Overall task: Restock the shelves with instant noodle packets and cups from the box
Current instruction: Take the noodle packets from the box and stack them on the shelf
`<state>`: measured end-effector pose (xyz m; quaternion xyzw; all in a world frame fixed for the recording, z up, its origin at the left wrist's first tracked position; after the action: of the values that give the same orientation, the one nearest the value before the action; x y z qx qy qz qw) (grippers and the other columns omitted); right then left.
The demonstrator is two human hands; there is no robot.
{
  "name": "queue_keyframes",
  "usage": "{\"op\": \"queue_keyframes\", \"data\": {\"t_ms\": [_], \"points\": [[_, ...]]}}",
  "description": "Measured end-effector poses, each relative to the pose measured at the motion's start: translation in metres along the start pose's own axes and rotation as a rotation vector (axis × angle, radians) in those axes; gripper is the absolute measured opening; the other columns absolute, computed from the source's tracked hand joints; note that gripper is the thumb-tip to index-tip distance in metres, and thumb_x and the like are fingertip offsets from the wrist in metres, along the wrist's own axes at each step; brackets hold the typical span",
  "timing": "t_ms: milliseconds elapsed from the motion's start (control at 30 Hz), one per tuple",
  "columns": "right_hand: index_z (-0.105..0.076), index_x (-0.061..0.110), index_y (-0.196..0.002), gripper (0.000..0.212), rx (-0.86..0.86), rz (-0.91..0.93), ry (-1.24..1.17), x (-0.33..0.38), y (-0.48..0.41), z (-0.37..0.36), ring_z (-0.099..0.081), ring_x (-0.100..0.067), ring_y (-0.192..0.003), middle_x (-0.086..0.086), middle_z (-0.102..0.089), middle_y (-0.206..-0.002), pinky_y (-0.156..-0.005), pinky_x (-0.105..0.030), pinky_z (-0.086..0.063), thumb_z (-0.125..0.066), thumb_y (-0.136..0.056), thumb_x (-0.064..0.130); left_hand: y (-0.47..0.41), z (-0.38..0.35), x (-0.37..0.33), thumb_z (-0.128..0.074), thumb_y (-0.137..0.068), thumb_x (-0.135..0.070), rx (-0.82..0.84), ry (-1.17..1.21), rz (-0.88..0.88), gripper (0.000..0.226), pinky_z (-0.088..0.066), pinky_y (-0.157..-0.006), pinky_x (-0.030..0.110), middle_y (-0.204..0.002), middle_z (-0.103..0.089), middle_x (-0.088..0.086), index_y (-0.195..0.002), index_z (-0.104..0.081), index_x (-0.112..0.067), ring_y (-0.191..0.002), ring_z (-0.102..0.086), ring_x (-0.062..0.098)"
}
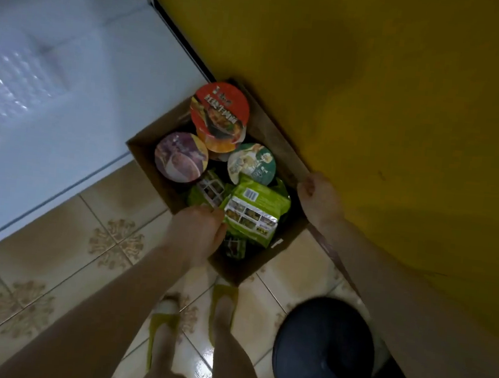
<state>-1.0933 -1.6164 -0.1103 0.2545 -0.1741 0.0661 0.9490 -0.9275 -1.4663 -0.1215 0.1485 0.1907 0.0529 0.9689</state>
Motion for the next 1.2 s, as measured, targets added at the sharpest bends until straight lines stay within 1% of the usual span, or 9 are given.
{"op": "queue_keyframes", "data": {"t_ms": [100, 400, 500, 633, 733, 833, 933, 1100, 1200], "points": [[-0.055, 0.002, -0.12, 0.031, 0.021, -0.003, -0.019, -0.03, -0.013, -0.031, -0.059, -0.033, -0.103, -0.019, -0.063, -0.115, -0.085, -0.036, -0.047, -0.048, -0.094, 0.017, -0.026, -0.046, 0.004, -0.039, -0.096, -0.033, 0.057, -0.051, 0.085, 0.031, -0.047, -0.071, 0.032, -0.1, -0.063, 0.01, -0.108, -0.054, -0.009, -0.095, -0.06, 0.026], [-0.052, -0.001, -0.121, 0.031, -0.031, 0.007, -0.041, -0.093, -0.046, -0.094, -0.056, -0.033, -0.11, -0.02, -0.06, -0.12, -0.091, -0.039, -0.046, -0.048, -0.094, 0.014, -0.104, -0.157, 0.02, -0.052, -0.092, -0.036, 0.18, 0.323, 0.475, 0.06, -0.046, -0.086, 0.044, -0.121, -0.052, 0.025, -0.128, -0.032, 0.008, -0.111, -0.053, 0.039], [-0.052, -0.001, -0.122, 0.032, -0.042, 0.003, -0.045, -0.099, -0.054, -0.102, -0.055, -0.033, -0.112, -0.02, -0.059, -0.121, -0.093, -0.039, -0.045, -0.049, -0.094, 0.014, -0.112, -0.166, 0.021, -0.056, -0.09, -0.036, 0.14, 0.373, 0.514, 0.051, -0.046, -0.084, 0.045, -0.116, -0.056, 0.024, -0.117, -0.045, 0.006, -0.109, -0.055, 0.039], [-0.052, 0.0, -0.123, 0.032, -0.042, -0.008, -0.072, -0.1, -0.061, -0.106, -0.055, -0.033, -0.113, -0.02, -0.059, -0.121, -0.094, -0.038, -0.045, -0.049, -0.094, 0.013, -0.112, -0.156, 0.02, -0.063, -0.086, -0.032, 0.067, 0.488, 0.481, 0.036, -0.04, -0.065, 0.032, -0.093, -0.064, 0.02, -0.095, -0.062, 0.003, -0.092, -0.061, 0.035], [-0.051, 0.0, -0.123, 0.032, -0.013, -0.017, -0.074, -0.095, -0.061, -0.107, -0.055, -0.033, -0.111, -0.02, -0.058, -0.121, -0.089, -0.037, -0.044, -0.047, -0.095, 0.013, -0.108, -0.131, 0.015, -0.061, -0.088, -0.025, -0.005, 0.564, 0.434, 0.026, -0.027, -0.047, 0.021, -0.064, -0.053, 0.005, -0.074, -0.056, -0.004, -0.067, -0.053, 0.025], [-0.05, 0.0, -0.123, 0.03, 0.024, -0.029, -0.09, -0.088, -0.062, -0.109, -0.055, -0.034, -0.109, -0.02, -0.058, -0.119, -0.087, -0.038, -0.044, -0.046, -0.096, 0.014, -0.099, -0.102, 0.014, -0.061, -0.088, -0.019, -0.118, 0.603, 0.393, 0.027, -0.031, -0.042, 0.014, -0.056, -0.041, -0.003, -0.065, -0.051, -0.008, -0.05, -0.039, 0.01], [-0.049, -0.001, -0.12, 0.029, 0.05, -0.067, -0.11, -0.077, -0.063, -0.116, -0.053, -0.037, -0.109, -0.022, -0.058, -0.116, -0.085, -0.038, -0.043, -0.045, -0.096, 0.015, -0.087, -0.076, 0.02, -0.062, -0.087, -0.018, -0.209, 0.582, 0.369, 0.02, -0.031, -0.045, 0.012, -0.06, -0.044, 0.003, -0.081, -0.059, 0.001, -0.052, -0.037, 0.009], [-0.044, -0.003, -0.126, 0.039, 0.144, -0.191, -0.123, -0.069, -0.068, -0.14, -0.051, -0.036, -0.117, -0.022, -0.054, -0.126, -0.092, -0.038, -0.043, -0.048, -0.095, 0.02, -0.075, -0.05, 0.028, -0.062, -0.086, -0.015, -0.284, 0.472, 0.338, 0.016, -0.024, -0.051, 0.028, -0.061, -0.041, 0.002, -0.077, -0.055, -0.004, -0.058, -0.039, 0.019], [-0.048, -0.001, -0.125, 0.039, 0.197, -0.334, -0.172, -0.073, -0.072, -0.154, -0.052, -0.036, -0.118, -0.021, -0.055, -0.128, -0.093, -0.038, -0.044, -0.051, -0.094, 0.022, -0.074, -0.046, 0.031, -0.063, -0.085, -0.017, -0.314, 0.424, 0.305, 0.015, -0.027, -0.059, 0.027, -0.075, -0.046, 0.006, -0.076, -0.052, -0.011, -0.072, -0.044, 0.021]]}}
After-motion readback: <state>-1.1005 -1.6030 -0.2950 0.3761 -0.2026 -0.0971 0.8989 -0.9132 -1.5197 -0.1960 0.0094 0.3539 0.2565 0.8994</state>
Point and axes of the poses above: each hand's wrist, its own y-axis away from the middle knuckle, its own z-axis out of the back of the hand, x = y × z, the point moved 1 cm from there along -y, towards the middle knuckle
